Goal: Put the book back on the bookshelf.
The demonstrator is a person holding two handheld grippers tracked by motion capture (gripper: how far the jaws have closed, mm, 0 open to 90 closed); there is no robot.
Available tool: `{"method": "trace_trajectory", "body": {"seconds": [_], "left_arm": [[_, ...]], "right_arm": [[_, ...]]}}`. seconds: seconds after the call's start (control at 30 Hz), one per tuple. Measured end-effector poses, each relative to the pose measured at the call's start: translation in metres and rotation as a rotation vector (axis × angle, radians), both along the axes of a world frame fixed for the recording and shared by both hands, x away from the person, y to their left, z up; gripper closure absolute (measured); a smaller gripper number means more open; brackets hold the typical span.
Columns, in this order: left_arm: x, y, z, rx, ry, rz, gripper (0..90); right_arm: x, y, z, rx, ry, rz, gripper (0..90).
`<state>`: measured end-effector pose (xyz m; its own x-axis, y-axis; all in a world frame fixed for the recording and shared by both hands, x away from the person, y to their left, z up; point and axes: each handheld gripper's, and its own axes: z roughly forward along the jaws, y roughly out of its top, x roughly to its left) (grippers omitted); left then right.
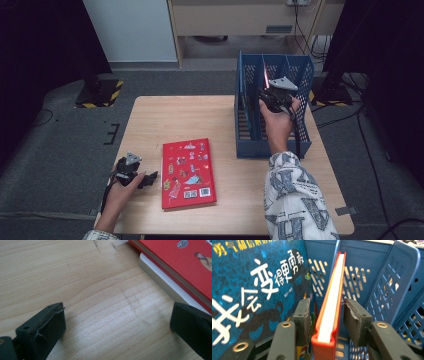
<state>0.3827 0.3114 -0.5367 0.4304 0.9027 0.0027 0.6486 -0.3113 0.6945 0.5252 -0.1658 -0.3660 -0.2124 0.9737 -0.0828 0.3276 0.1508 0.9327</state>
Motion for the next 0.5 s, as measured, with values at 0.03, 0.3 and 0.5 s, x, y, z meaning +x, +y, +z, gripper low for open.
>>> {"method": "trace_trajectory", "body": {"seconds": [0.03, 0.3, 0.5], "left_arm": [[0.0, 0.0, 0.0, 0.0, 0.0, 0.0, 0.0], [0.0001, 0.0, 0.0001, 0.001, 0.001, -0.001, 0.0], [0.0001, 0.0, 0.0, 0.0, 0.0, -0.001, 0.0]], "right_arm": [[-0.0013, -0.0002, -0.0005, 0.002, 0.002, -0.001, 58.0], [-0.0077, -0.0004, 0.0001, -0.005, 0.018, -0.002, 65.9], [-0.0083, -0.0009, 0.0014, -0.023, 0.021, -0.015, 70.9]]}}
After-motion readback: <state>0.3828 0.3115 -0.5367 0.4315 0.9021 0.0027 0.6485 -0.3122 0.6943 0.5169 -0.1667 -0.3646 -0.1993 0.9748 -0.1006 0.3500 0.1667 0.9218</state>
